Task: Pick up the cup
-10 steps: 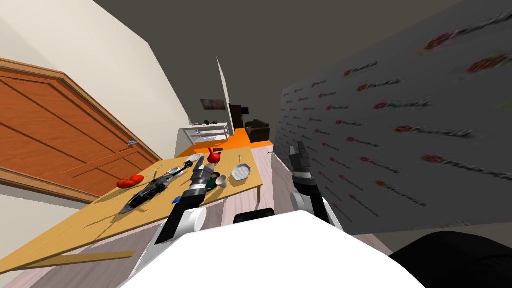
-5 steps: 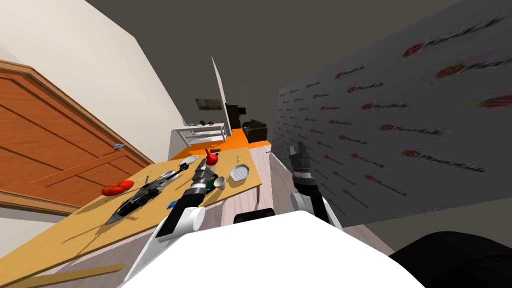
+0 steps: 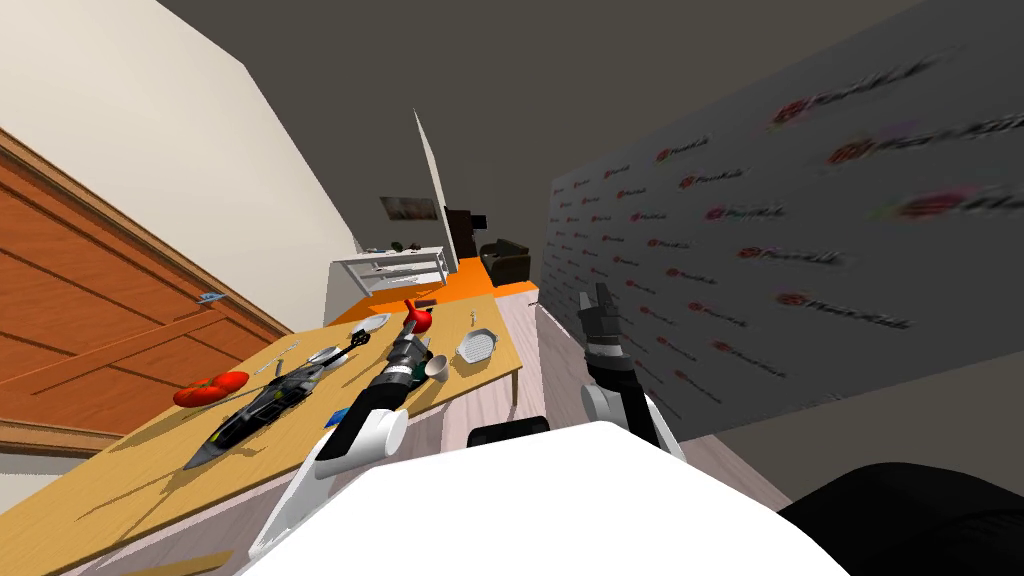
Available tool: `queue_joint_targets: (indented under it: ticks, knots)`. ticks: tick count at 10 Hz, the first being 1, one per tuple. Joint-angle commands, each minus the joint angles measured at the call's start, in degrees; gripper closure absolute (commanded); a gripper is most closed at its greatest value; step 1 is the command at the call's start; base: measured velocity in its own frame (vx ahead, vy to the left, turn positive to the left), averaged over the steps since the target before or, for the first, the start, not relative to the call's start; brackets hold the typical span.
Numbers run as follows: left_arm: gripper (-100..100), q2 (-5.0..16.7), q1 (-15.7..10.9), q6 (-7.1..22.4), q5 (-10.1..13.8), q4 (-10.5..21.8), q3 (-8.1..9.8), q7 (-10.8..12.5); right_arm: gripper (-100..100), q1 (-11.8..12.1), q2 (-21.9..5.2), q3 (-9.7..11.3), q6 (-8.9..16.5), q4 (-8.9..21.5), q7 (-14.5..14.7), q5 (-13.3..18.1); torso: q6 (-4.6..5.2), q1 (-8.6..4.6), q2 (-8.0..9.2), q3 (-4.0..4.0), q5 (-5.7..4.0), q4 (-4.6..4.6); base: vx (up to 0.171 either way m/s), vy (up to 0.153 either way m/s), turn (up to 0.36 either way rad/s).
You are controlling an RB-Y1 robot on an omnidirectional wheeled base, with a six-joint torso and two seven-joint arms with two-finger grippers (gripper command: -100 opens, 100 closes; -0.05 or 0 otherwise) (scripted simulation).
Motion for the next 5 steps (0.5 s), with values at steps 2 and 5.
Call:
queue_joint_targets:
  ticks: [2, 5]
  knots:
    - [-100, 0.32, -0.28, 4.22, -0.07, 0.42, 0.82, 0.80, 0, 0.00, 0.00, 0.00, 0.00, 0.00, 0.00, 0.00, -0.01, -0.02, 0.00, 0.00, 0.00, 0.00, -0.005, 0.016, -0.083]
    - [-100, 0.40, -0.73, 8.91, -0.18, 0.80, 1.40, 1.27, 0, 0.00, 0.00, 0.00, 0.00, 0.00, 0.00, 0.00, 0.00, 0.00, 0.00, 0.00, 0.00, 0.00, -0.007, 0.019, -0.074]
